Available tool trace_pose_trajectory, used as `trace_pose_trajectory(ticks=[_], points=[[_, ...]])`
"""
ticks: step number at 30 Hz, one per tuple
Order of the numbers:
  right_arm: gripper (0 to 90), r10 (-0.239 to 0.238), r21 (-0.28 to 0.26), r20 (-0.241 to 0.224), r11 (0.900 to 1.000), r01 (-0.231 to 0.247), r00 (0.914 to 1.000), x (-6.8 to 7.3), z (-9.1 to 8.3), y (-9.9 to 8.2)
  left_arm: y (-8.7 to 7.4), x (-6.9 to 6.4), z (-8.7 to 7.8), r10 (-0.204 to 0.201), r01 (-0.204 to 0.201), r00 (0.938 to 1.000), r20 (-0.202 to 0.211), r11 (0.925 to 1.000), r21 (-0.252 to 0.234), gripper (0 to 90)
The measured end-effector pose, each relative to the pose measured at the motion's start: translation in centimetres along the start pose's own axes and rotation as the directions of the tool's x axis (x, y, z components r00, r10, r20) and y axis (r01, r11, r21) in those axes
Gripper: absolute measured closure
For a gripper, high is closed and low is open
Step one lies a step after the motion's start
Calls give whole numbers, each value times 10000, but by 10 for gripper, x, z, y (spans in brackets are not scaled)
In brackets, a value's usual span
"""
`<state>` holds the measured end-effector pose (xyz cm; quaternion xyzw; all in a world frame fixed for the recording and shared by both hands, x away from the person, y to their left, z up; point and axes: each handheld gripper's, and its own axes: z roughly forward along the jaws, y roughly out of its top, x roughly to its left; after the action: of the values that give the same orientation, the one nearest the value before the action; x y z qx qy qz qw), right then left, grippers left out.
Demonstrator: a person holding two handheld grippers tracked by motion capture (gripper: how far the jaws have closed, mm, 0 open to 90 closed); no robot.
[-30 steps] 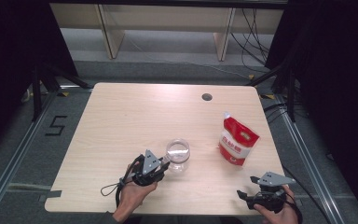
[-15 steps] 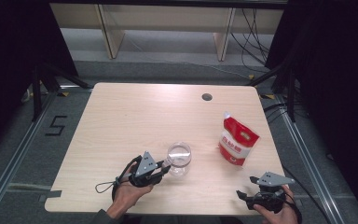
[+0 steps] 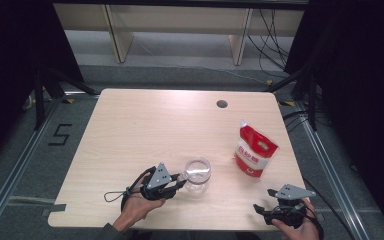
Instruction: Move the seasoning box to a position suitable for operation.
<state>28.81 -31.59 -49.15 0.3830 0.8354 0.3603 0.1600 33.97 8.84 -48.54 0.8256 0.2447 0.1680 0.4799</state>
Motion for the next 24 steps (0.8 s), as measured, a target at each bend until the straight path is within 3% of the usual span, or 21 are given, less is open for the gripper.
trace_pose_trajectory(ticks=[3, 9, 10, 16, 18, 20, 24], points=[[243, 71, 13, -78, 10000, -71, 9999, 0, 0, 0, 1, 4, 2, 77, -77, 9999, -121, 10000, 10, 709], [243, 186, 95, -118, 9998, -185, 9998, 1, 0, 0, 0, 14, 5, -141, 140, 9985, -521, 9999, -21, 652], [243, 167, 83, -116, 9998, -166, 9998, 0, 0, 0, 0, 14, 5, -433, 430, 9976, -544, 9991, -69, 652], [242, -22, 26, -190, 10000, 22, 9998, -1, 1, 0, 1, 17, 7, -428, 433, 9944, -965, 9991, 34, 656], [242, -189, -38, -24, 9998, 189, 9998, -1, 0, 0, 3, 18, 9, -478, 479, 9942, -964, 9988, -7, 658], [242, 23, -56, -156, 10000, -24, 9999, 0, 0, 0, 3, 18, 10, -508, 516, 9938, -984, 9987, 56, 658], [242, -115, -97, -17, 9999, 115, 9999, -2, -1, -1, 3, 18, 5, -658, 661, 9920, -1074, 9978, -11, 617]])
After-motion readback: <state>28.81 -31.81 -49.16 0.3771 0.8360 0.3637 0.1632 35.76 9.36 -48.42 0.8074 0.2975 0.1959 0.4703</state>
